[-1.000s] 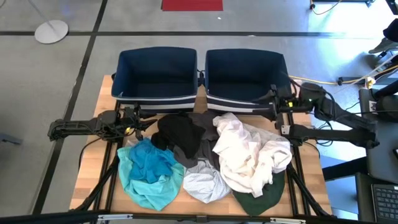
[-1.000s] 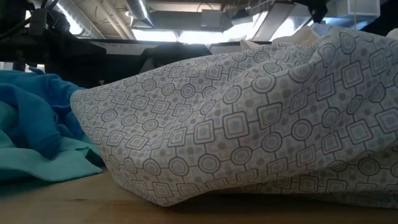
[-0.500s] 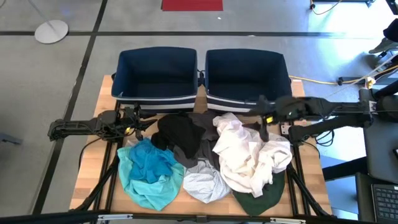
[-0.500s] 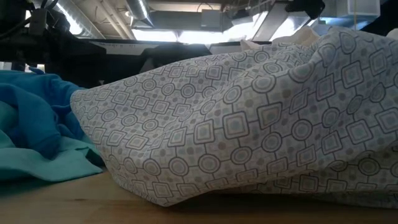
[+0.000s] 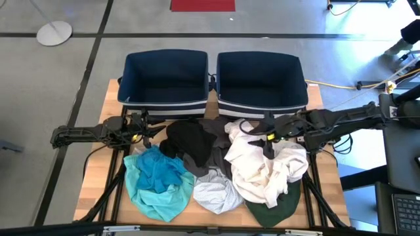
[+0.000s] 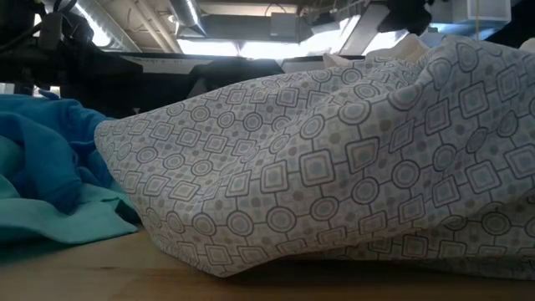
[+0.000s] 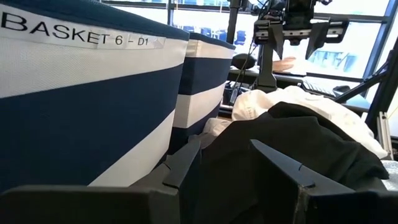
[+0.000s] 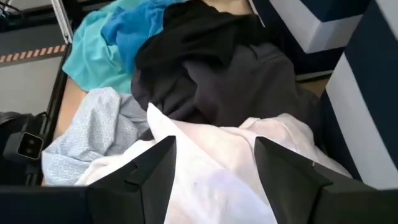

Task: Sort clothes
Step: Put the white shirt into the right blue laundry bin

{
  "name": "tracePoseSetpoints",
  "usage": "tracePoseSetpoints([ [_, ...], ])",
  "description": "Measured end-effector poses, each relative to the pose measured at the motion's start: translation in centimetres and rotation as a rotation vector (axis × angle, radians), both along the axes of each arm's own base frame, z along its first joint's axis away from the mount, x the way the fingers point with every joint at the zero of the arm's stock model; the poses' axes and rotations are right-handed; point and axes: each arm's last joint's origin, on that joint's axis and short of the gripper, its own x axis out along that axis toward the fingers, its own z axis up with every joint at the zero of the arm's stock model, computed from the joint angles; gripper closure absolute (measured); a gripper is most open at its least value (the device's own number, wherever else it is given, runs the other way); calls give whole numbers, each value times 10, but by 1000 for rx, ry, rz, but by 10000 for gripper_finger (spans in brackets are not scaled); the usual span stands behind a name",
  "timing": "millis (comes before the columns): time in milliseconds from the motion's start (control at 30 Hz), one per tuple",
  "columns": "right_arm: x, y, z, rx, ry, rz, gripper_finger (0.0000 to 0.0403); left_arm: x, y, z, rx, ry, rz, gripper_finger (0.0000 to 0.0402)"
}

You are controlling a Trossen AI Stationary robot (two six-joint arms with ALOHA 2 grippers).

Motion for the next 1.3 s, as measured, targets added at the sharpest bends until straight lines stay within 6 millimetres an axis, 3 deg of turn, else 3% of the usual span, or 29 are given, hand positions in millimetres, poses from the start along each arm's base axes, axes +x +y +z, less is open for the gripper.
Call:
tracePoseSetpoints([
  [233,2,-1,-13,-6,116,-102,166,0,0,0,-3,-1,0,276],
  [600,-2,-2,-17,-8,164,-126,11,0,0,0,-3,0,0,276],
  [900,-2,-2,-18,18,176,-108,41,0,0,0,-2,0,0,276],
  [1300,5,0,-25,50,206,-147,40,0,0,0,-1,2,0,276],
])
